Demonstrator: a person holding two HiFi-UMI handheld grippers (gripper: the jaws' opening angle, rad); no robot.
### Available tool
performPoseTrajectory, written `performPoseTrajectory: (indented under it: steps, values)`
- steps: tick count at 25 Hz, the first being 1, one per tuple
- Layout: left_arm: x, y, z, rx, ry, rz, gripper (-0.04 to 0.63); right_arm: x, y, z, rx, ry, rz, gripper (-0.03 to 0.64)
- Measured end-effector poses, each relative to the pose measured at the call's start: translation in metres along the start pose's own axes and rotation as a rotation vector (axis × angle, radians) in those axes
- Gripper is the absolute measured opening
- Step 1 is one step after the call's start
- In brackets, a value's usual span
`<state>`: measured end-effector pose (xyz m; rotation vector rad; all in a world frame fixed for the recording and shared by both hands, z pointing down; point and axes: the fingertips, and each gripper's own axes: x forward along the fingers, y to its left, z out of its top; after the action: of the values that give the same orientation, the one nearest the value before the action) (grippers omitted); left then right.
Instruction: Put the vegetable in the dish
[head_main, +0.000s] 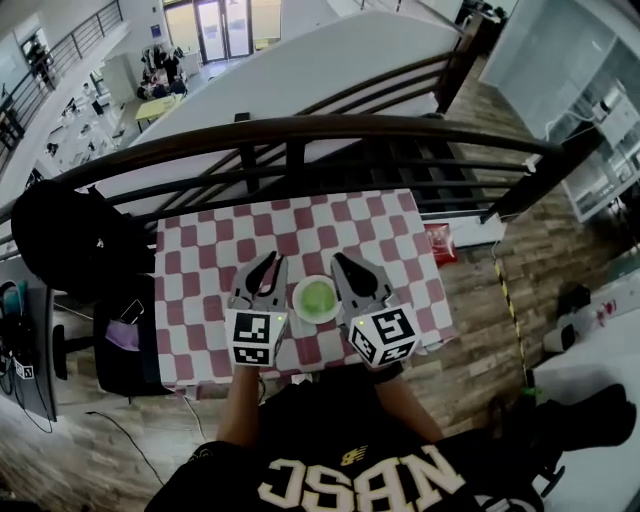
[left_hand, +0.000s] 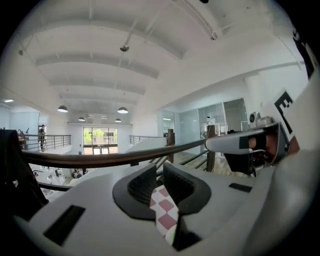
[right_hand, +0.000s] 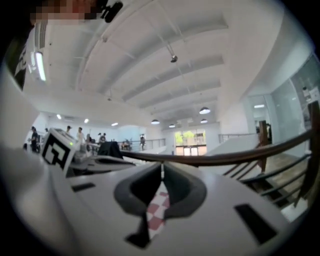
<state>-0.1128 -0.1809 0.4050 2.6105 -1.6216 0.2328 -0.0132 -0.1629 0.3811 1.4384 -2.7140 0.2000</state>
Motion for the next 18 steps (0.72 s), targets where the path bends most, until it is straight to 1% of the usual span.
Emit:
performPoseTrajectory:
  steps: [3, 8, 12, 18]
  values:
    - [-0.006, -0.005, 0.011, -0.007, -0.039, 0.017, 0.023, -0.009, -0.001, 0.004, -0.034, -0.007, -0.038, 0.025]
    - [-0.015, -0.007, 0.016, -0.076, -0.064, 0.033, 0.017, -0.014, 0.001, 0.019, -0.083, -0.040, -0.043, 0.021]
    - [-0.013, -0.004, 0.031, -0.066, -0.138, 0.072, 0.017, -0.009, -0.002, 0.022, -0.100, -0.040, -0.029, 0.020]
    - [-0.004, -0.010, 0.034, -0.078, -0.134, 0.070, 0.017, 0.002, -0.011, 0.021, -0.074, -0.025, -0.006, 0.020]
